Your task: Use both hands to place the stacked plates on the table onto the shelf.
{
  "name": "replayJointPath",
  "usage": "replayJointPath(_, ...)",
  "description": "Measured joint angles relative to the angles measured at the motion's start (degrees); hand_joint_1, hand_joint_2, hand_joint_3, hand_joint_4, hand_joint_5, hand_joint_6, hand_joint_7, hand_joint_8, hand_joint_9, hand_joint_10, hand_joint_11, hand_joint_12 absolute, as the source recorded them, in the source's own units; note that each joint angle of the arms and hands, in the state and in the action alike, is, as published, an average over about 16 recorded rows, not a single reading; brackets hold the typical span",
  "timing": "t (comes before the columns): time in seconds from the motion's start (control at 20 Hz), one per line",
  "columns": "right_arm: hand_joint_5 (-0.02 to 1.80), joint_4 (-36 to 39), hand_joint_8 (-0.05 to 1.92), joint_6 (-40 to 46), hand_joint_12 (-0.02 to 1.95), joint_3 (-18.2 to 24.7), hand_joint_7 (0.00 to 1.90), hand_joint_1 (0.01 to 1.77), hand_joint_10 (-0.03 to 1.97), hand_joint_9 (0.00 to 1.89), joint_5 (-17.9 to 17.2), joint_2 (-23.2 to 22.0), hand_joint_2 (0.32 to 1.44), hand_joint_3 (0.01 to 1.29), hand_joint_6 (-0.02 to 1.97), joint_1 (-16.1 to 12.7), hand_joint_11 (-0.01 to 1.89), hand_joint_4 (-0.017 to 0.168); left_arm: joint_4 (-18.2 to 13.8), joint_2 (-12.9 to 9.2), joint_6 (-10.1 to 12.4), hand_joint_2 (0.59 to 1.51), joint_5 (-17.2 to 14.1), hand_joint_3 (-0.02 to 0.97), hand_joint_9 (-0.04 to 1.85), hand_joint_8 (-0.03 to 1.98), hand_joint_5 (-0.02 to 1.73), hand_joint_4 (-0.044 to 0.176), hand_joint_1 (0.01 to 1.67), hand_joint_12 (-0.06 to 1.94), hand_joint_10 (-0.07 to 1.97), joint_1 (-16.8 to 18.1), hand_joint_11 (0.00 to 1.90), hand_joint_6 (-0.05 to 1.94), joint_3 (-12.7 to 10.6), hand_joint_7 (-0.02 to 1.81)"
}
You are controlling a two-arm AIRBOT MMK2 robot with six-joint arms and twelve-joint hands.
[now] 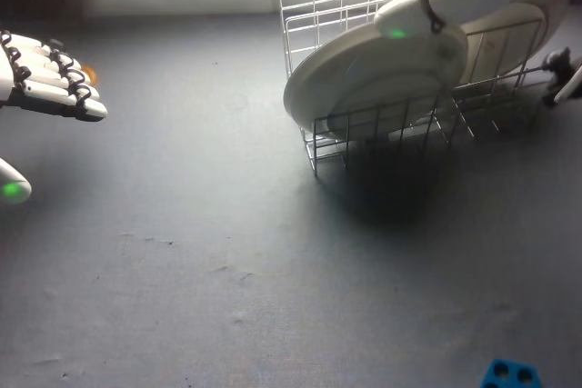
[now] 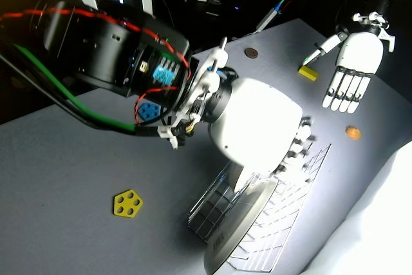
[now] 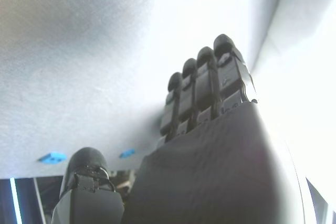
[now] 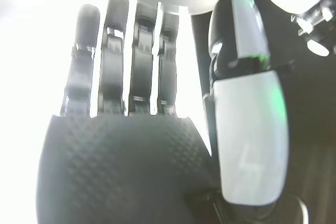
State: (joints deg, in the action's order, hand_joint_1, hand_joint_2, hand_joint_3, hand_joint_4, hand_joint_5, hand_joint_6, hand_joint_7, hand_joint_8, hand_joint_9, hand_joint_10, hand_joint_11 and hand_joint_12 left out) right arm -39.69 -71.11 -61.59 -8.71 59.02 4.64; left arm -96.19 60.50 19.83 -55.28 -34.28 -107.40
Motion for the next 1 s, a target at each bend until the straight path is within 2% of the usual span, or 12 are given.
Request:
replayJointPath(0.25,0.5,7.17,0.25,-1.78,1.55,4.7,0.63,1.0,0.79,0.35,-3.7,-2.6,1.06,0.01,0.49,-1.47,0.04,-0.003,0.43,-0.46,0.58,1.062,-0.29,0.019,0.07,0.01,0.08,0.0,0.01,0.14,0.01,0.35,0.02,0.01,1.43,0.1)
replayJointPath(0.5,0.45,10.82,0.37,-7.55,1.56,9.79,0.58,0.95,0.85,0.3,-6.92,-5.96,1.05,0.01,0.63,-2.24,0.02,-0.003,0.9,-1.92,0.99,1.065,-0.89,0.019,0.1,0.01,0.1,0.0,0.01,0.15,0.01,1.27,0.04,0.01,5.15,0.12)
replayJointPath(1.0,0.5,-4.65,0.6,-30.28,1.54,15.66,0.55,0.88,0.86,0.35,-9.28,-10.73,1.02,0.01,0.77,-2.37,0.05,-0.002,0.18,-5.99,1.18,1.114,-1.36,0.019,0.26,0.01,0.24,0.0,0.01,0.11,0.01,4.18,0.2,0.01,14.08,0.28)
